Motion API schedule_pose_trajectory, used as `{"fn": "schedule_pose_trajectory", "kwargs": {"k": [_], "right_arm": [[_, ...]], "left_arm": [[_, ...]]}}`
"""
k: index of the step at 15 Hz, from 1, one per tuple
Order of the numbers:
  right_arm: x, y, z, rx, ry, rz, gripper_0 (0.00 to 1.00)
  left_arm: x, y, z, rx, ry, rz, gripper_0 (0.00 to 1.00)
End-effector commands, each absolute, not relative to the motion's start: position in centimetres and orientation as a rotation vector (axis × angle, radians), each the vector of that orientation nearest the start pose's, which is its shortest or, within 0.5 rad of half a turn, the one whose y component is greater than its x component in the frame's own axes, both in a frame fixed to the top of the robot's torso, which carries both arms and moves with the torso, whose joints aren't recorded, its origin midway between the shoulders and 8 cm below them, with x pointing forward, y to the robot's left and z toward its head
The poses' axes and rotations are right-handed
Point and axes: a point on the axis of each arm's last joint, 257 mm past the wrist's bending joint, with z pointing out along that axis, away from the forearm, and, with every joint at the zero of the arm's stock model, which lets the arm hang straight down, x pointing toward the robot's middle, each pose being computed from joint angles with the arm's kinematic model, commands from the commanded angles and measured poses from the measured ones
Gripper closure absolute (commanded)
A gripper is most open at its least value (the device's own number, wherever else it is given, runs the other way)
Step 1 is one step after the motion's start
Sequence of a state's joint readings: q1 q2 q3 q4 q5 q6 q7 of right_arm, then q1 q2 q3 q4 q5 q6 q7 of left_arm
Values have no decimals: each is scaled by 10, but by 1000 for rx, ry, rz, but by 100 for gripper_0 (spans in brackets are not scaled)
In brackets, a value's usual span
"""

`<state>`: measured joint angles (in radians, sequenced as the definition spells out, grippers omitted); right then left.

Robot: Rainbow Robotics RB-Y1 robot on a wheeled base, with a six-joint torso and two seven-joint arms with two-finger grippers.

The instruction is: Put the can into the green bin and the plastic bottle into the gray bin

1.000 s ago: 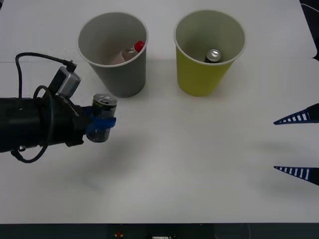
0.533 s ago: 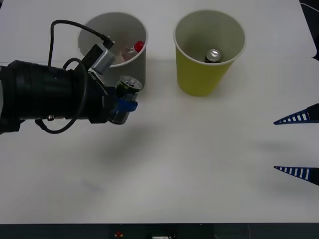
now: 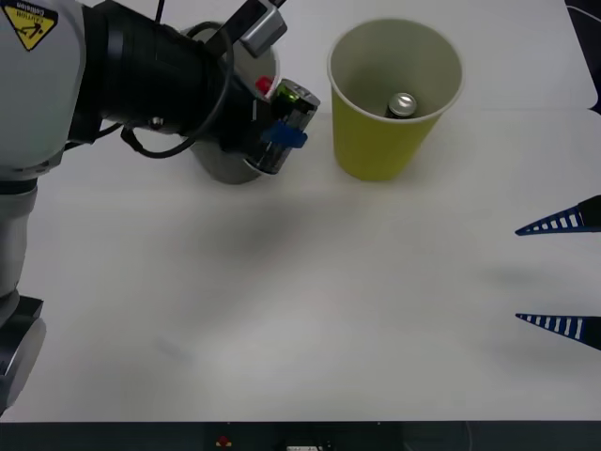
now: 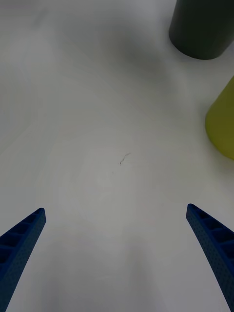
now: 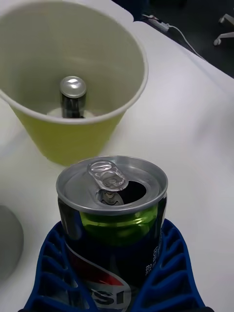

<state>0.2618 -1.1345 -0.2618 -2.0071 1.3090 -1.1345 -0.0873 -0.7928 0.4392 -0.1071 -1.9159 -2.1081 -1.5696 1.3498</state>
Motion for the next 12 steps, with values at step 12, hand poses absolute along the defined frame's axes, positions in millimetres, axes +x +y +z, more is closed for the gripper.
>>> {"fn": "schedule_pose_trajectory", "kwargs": {"k": [12], "right_arm": [[341,-286,-167,-1634,1596,209,0]], "left_arm": [[558,-105,26,1114,1917,-339,100]]}}
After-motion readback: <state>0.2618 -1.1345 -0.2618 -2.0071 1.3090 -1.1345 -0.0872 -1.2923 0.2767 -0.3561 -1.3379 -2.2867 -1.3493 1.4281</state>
